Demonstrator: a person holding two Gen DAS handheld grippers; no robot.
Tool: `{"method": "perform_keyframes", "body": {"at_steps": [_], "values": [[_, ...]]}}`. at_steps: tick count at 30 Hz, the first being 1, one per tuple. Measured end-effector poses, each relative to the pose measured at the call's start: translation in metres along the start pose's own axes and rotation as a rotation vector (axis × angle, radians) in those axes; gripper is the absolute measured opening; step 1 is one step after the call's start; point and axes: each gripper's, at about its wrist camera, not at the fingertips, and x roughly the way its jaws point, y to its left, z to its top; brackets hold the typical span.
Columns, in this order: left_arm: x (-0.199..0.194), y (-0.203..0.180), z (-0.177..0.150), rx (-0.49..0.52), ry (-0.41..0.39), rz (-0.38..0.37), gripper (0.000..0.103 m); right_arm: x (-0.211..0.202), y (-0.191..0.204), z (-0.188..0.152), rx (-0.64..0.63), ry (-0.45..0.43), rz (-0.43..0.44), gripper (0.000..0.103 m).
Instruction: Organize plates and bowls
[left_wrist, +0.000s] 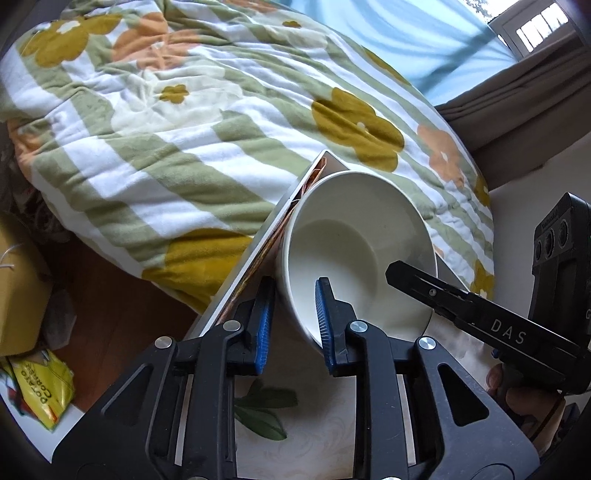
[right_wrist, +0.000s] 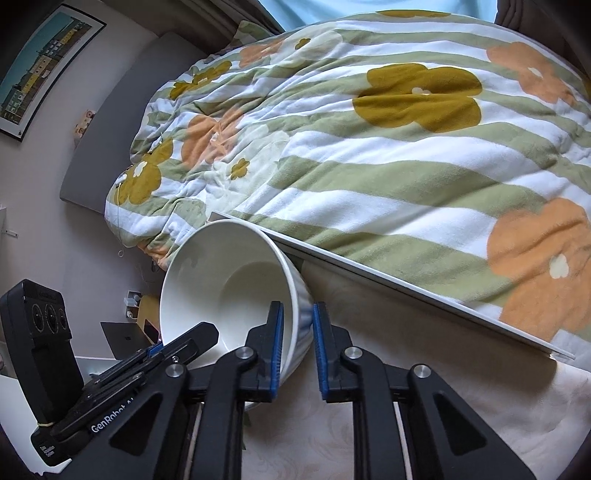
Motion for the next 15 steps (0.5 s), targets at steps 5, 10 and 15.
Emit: {"method": "perform_keyframes", "body": {"at_steps": [5,10,15], "values": [[-0.022,-0.014,-0.006,0.045,-0.041,0.014,0.02,-0.021,0.002,-0.008,-0.005,-0.043,0.017,0.015],[-0.058,-0.041,-0.021,0.106,-0.098,0.02,0.02,-0.059,0.007,-0.023,-0.015,-0.105,0.019,0.015],[-0.095,-0.077,-0.049,0.153,-0.139,0.005,0.02,-0.113,0.002,-0.057,0.005,-0.162,0.024,0.015]]}}
